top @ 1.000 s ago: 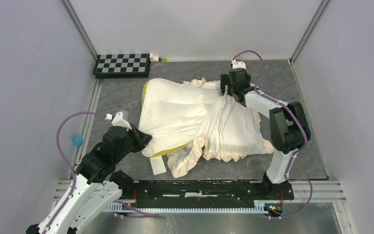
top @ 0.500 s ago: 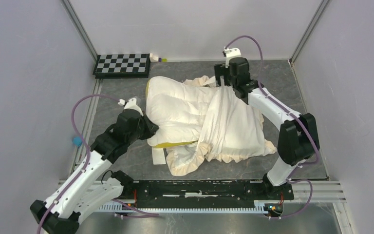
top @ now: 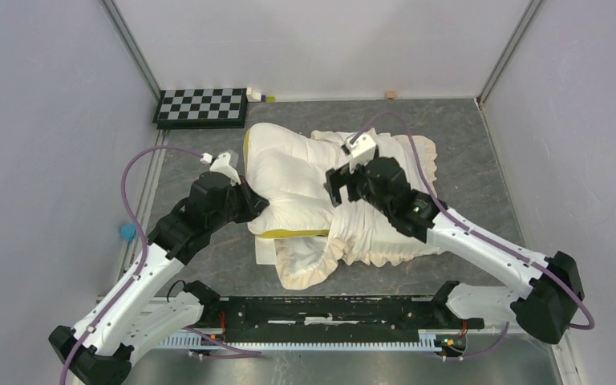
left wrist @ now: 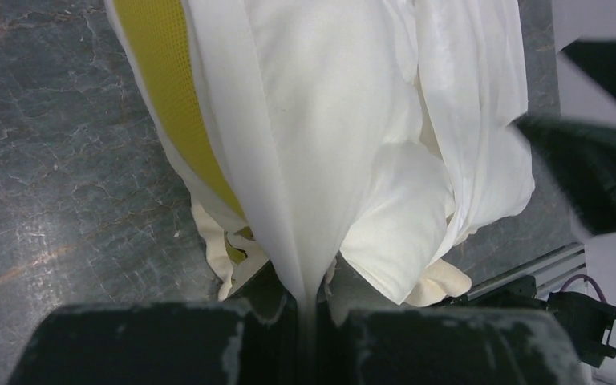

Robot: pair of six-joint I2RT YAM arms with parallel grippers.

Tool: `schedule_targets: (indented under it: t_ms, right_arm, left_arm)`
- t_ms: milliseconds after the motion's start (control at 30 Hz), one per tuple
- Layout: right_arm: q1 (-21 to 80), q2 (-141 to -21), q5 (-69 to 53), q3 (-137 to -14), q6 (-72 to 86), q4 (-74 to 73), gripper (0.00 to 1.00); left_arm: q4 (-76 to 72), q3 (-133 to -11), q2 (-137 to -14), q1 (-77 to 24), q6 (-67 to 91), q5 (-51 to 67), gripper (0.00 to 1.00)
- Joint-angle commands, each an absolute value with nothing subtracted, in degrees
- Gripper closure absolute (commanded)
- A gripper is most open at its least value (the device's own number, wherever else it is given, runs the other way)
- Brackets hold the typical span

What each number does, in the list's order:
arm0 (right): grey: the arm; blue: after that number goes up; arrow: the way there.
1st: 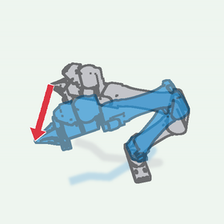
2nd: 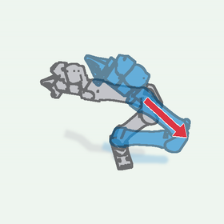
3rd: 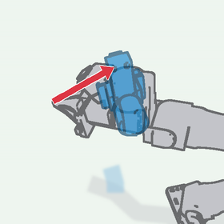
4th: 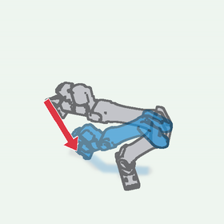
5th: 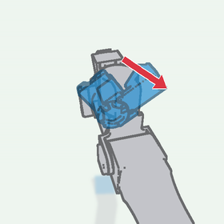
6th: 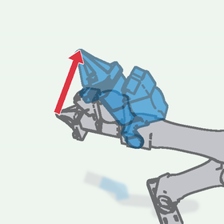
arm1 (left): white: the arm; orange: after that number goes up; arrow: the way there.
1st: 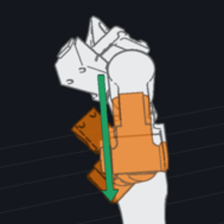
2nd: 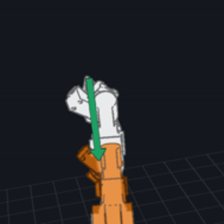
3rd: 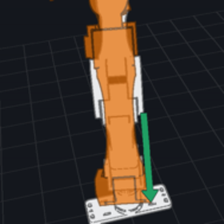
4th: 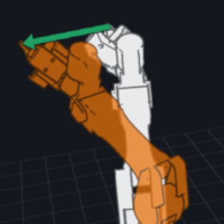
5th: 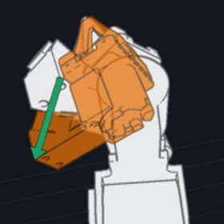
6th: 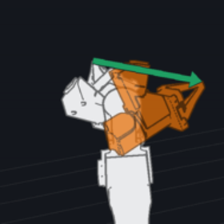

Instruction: Remove the pillowcase from the pillow

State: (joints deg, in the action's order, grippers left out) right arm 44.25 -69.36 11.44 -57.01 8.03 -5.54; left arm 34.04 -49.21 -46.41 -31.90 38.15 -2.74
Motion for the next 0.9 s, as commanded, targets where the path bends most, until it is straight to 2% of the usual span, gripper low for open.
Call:
schedule_targets:
  t_ms: [0, 133, 400, 500, 700, 867]
  right_arm:
    - [51.5, -67.9, 14.1, -50.0, 13.1, -7.8, 0.02]
    - [56.4, -68.2, 22.7, -47.8, 15.1, -12.6, 0.02]
    - [55.8, -62.1, 41.0, -38.8, 16.6, -16.7, 0.02]
    - [50.2, -61.5, 42.9, -36.0, 16.8, -16.6, 0.02]
    - [34.2, -56.5, 38.0, -29.7, 21.0, -15.4, 0.02]
    - [24.9, -50.5, 34.5, -26.1, 22.4, -13.5, 0.02]
  left_arm:
    - [30.3, -54.1, -44.9, -31.6, 33.3, -3.7, 0.98]
    - [31.2, -55.2, -44.7, -31.7, 32.8, -3.8, 0.98]
    - [38.8, -60.6, -47.3, -30.3, 29.9, -11.8, 0.98]
    - [39.8, -62.4, -47.5, -28.2, 29.5, -14.0, 0.98]
    - [42.2, -67.0, -46.8, -17.1, 25.3, -21.2, 0.98]
    - [43.5, -67.4, -46.5, -16.0, 25.8, -34.7, 0.98]
